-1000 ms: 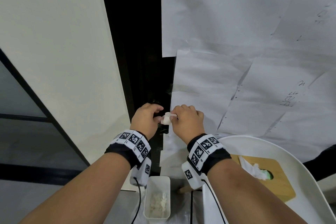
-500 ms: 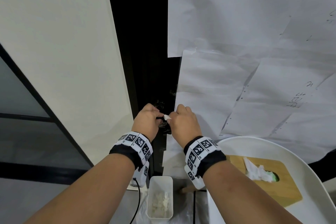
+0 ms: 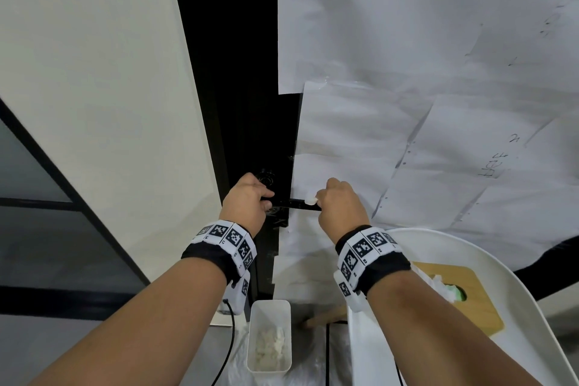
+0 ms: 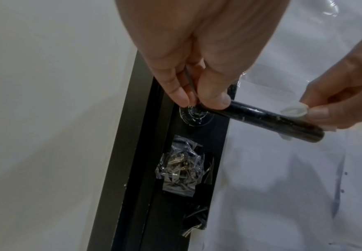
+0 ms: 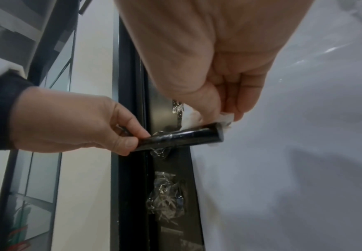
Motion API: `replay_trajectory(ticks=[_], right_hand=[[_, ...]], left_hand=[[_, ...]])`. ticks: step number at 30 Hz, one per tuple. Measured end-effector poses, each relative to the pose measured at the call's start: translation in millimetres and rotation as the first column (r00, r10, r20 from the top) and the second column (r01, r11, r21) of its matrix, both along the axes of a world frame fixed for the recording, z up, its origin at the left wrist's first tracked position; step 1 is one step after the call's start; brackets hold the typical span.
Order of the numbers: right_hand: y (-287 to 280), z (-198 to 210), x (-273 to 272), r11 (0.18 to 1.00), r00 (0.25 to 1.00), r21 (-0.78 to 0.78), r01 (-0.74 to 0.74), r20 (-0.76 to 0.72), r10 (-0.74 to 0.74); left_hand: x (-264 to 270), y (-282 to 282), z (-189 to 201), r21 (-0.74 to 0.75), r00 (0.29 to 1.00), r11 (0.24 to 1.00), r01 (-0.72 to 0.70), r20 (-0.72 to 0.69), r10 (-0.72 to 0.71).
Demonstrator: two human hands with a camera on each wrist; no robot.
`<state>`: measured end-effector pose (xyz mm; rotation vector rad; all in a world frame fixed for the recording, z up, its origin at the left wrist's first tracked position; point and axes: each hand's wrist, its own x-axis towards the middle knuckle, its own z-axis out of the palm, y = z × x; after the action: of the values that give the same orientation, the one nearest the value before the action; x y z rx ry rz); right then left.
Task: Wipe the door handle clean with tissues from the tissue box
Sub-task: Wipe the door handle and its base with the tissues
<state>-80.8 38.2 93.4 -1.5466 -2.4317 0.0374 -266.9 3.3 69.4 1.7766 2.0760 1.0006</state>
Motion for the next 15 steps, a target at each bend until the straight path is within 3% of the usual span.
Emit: replay_trajectory(ticks=[6,10,12,15], right_hand=[[-17,4,-17,0.99,0.991,0.024,-0.137,0.013,0.137],[-10,3,-2,1.0,1.0,0.012,-0.008,0.021,0.008],[-5,4,7,0.991,0.994,-0.083,0.107,0.039,-0.104],[1,-2,11,0.928,0.964,-0.291,0.232,-0.057,-0.259]], left_hand=[[1,-3,12,-0.042,0.993,0.999,0.007,-0.121,-0.012],[3,-3,14,-0.048,0.993,0.999,0.013,-0.115,-0.018],[3,-4,15,-0.052,0.993,0.999,0.012,-0.119,-0.018],[3,-3,13,-0.041,0.993,0.999,0.007,-0.115,-0.012]])
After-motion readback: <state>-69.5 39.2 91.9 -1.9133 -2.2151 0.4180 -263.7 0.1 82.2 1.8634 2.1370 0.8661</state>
